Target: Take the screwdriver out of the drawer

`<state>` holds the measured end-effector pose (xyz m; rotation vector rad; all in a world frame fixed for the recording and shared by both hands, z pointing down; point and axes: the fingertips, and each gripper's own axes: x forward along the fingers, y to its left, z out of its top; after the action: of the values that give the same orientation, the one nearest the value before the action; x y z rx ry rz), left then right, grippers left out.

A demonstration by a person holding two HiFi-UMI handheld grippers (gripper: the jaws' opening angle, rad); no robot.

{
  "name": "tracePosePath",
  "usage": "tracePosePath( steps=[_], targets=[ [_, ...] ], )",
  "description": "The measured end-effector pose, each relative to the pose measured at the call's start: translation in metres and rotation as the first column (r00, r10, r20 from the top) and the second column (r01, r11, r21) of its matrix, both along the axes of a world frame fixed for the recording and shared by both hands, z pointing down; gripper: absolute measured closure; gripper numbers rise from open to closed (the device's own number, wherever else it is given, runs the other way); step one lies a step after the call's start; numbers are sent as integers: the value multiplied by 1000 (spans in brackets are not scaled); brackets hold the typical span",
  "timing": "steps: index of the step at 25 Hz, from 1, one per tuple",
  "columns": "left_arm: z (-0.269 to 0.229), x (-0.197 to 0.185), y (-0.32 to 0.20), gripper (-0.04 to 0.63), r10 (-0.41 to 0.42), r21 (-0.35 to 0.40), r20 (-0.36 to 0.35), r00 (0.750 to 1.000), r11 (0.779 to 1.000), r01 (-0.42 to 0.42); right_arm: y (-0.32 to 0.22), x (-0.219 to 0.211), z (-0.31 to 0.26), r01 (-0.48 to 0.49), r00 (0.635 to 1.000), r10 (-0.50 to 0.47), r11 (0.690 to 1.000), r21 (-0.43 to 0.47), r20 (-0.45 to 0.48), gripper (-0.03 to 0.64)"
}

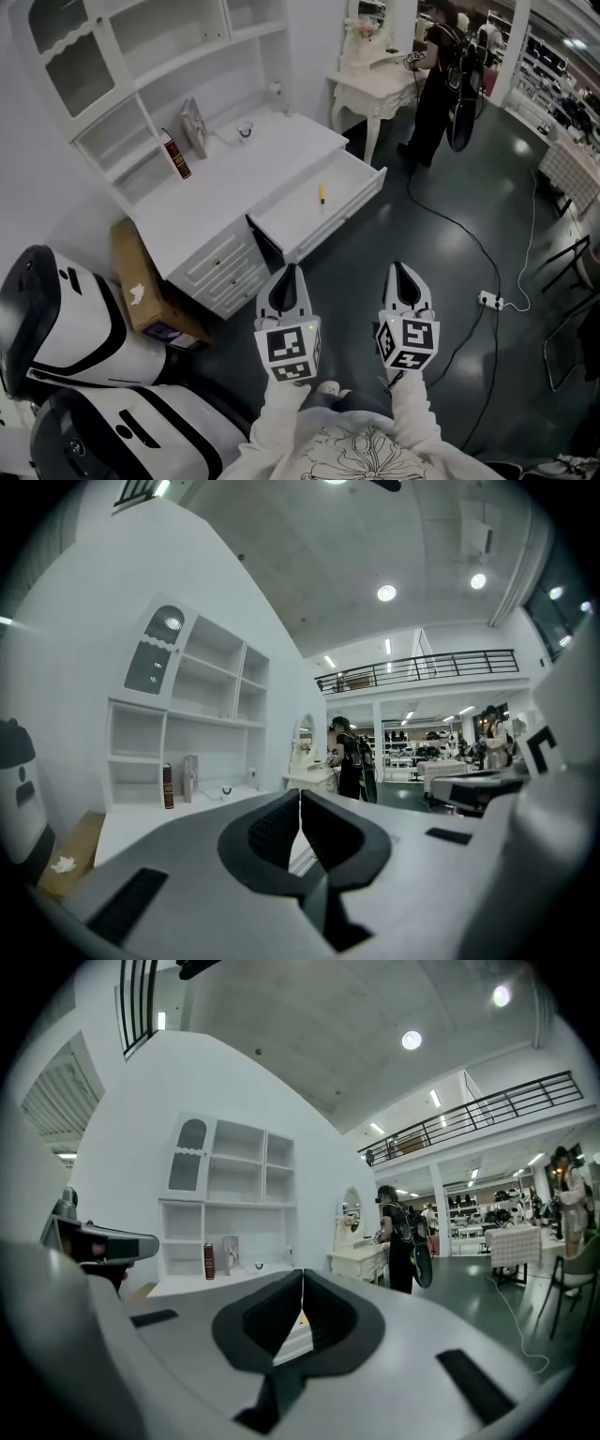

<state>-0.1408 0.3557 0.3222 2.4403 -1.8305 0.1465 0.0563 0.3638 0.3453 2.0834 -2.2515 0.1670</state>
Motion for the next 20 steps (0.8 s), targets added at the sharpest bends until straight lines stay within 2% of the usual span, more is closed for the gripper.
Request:
tracePosePath(
  steps=[12,20],
  targets=[
    [23,3,-35,588,25,-46,10,1000,999,-24,-32,-4,13,-15,1000,15,1000,-16,-9,614],
    [34,11,-97,588,-14,-55,12,1000,998,15,-100,12,23,6,1000,-6,1000,-18,-13,614]
  ],
)
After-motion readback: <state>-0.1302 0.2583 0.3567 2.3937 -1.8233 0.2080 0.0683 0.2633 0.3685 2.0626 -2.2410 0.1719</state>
